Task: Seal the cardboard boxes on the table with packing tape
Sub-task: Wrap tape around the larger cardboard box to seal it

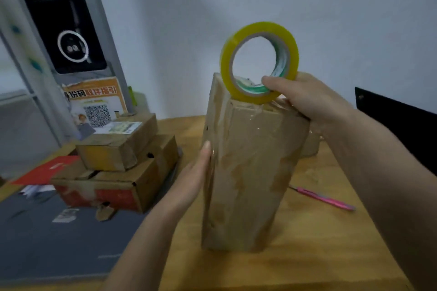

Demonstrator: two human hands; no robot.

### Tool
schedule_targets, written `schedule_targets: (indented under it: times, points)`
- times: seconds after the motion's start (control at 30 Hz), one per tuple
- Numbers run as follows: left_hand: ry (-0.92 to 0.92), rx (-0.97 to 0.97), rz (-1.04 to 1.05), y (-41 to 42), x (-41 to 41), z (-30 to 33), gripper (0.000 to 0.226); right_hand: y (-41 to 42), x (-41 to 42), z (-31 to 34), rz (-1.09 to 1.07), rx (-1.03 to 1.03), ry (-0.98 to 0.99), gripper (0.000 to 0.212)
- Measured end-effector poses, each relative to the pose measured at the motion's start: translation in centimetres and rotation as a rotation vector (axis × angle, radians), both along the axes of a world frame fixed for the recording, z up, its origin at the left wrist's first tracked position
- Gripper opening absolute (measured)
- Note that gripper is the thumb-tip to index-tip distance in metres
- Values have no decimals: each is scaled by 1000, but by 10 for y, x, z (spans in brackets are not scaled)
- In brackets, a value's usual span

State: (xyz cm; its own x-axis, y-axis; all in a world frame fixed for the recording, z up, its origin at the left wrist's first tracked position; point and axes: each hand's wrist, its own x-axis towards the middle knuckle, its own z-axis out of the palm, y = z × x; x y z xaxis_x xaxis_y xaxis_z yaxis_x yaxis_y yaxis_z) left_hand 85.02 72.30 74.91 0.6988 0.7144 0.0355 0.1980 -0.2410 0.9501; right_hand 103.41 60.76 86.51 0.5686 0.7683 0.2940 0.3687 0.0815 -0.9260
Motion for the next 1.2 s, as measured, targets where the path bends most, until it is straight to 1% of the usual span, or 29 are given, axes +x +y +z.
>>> schedule_targets:
  times: [0.03, 0.1, 0.13, 0.17, 0.27, 0.33, 0.37, 0.4, 0.47, 0.53, 0.6, 0.73, 0.83, 0.9, 1.0, 1.2]
  points:
    - [-153, 75, -10, 0, 5, 12, 91, 5, -5, 4, 17, -30, -75, 27]
    - [-403, 249, -23, -2, 13, 43, 95, 14, -15, 8, 12, -57, -167, 32]
    - [-458, 311, -21, -3, 16, 57, 93, 18, -20, 8, -1, -47, -191, 29]
    - [-470, 345, -17, -4, 18, 66, 91, 21, -24, 9, -18, -34, -210, 26]
    - [-456, 414, -35, 1, 19, 73, 76, 27, -30, 10, -75, -32, -322, 24]
    - [-407, 489, -41, 6, 16, 71, 72, 29, -31, 13, -78, -30, -384, 24]
    - [-377, 514, -40, 10, 14, 69, 74, 29, -30, 15, -78, -23, -381, 23]
    - [-347, 531, -32, 14, 12, 67, 82, 29, -28, 18, -81, -8, -348, 22]
    - [-291, 518, 4, 19, 5, 62, 99, 27, -19, 24, -123, 42, -210, 25]
    - [-295, 513, 20, 22, -3, 57, 99, 23, -9, 26, -147, 91, -83, 26]
    - [-303, 519, 19, 22, -7, 55, 97, 22, -3, 24, -140, 123, -54, 23]
    - [-275, 545, 15, 26, -9, 54, 94, 26, -2, 20, -133, 181, -122, 13]
    - [-281, 546, 18, 28, -12, 53, 91, 20, 11, 22, -213, 210, -260, 15]
    - [-304, 527, 23, 26, -13, 54, 90, 12, 22, 23, -246, 195, -307, 14]
    - [-303, 523, 16, 24, -10, 56, 90, 7, 30, 16, -250, 165, -281, 11]
    - [-297, 564, 9, 25, -9, 56, 84, -1, 31, 2, -260, 165, -303, 7]
